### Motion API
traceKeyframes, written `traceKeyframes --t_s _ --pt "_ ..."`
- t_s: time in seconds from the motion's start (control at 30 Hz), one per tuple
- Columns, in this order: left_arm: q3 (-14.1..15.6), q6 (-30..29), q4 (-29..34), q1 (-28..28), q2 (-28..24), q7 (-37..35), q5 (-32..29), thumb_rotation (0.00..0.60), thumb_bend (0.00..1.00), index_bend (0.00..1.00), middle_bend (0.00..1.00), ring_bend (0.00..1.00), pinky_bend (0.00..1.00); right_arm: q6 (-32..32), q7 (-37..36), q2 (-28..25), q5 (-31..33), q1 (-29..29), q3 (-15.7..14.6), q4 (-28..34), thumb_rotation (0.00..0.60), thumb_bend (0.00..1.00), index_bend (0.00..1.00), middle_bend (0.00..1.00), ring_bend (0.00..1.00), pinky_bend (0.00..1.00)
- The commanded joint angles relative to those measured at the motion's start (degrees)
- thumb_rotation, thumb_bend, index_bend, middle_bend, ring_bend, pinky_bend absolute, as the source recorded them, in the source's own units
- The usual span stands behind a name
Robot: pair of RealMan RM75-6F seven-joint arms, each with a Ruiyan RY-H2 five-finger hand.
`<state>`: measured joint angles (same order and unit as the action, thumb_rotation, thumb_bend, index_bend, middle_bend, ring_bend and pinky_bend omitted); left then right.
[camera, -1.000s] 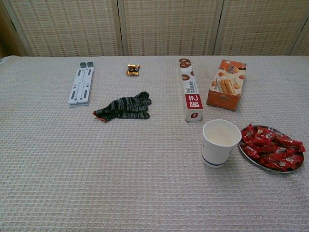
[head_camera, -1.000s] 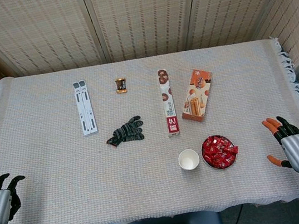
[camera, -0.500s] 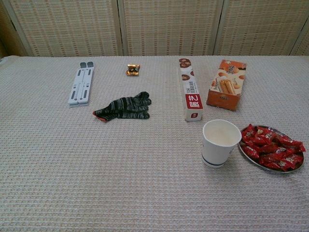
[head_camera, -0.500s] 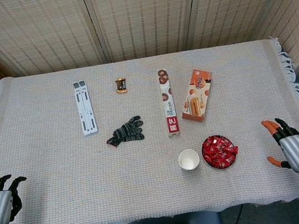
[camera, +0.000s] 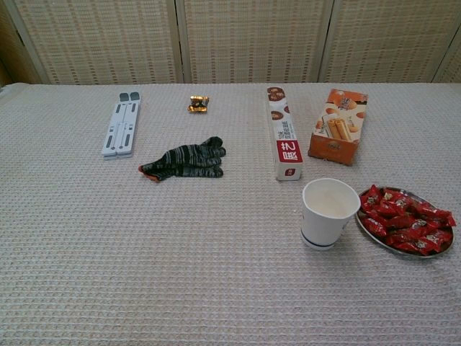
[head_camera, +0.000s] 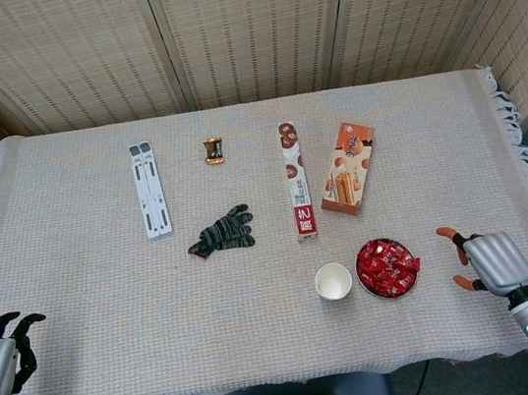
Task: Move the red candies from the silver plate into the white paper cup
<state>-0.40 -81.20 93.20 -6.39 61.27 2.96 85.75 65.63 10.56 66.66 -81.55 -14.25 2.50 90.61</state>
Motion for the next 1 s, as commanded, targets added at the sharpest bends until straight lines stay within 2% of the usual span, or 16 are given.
traceKeyframes --t_s 0.03,0.17,0.83,1.0 --pt "0.05 -0.04 -0.01 0.00 -0.04 -0.14 0.13 0.600 0.64 0.28 0.29 0.18 0.19 -3.68 4.49 1.18 2.81 -2.86 0.68 0.37 0.600 0.11 0.23 0.62 0.57 0.81" --pt "0.18 0.20 0.10 -0.06 -0.19 -0.46 0.23 0.600 0.64 0.28 0.30 0.18 0.19 -6.10 5.99 3.40 4.24 -4.67 0.92 -0.81 0.600 0.11 0.23 0.62 0.58 0.82" --pt "0.56 -0.07 0.39 0.02 -0.92 -2.28 1.22 0.600 0.64 0.28 0.33 0.20 0.22 -11.76 2.20 10.46 4.94 -9.18 -0.28 -7.40 0.600 0.11 0.31 0.65 0.61 0.86" --pt "0.53 0.08 0.40 -0.01 -1.03 -2.59 1.06 0.600 0.64 0.29 0.33 0.21 0.23 -11.96 1.68 11.65 4.90 -9.53 -0.70 -8.91 0.600 0.17 0.35 0.66 0.61 0.86"
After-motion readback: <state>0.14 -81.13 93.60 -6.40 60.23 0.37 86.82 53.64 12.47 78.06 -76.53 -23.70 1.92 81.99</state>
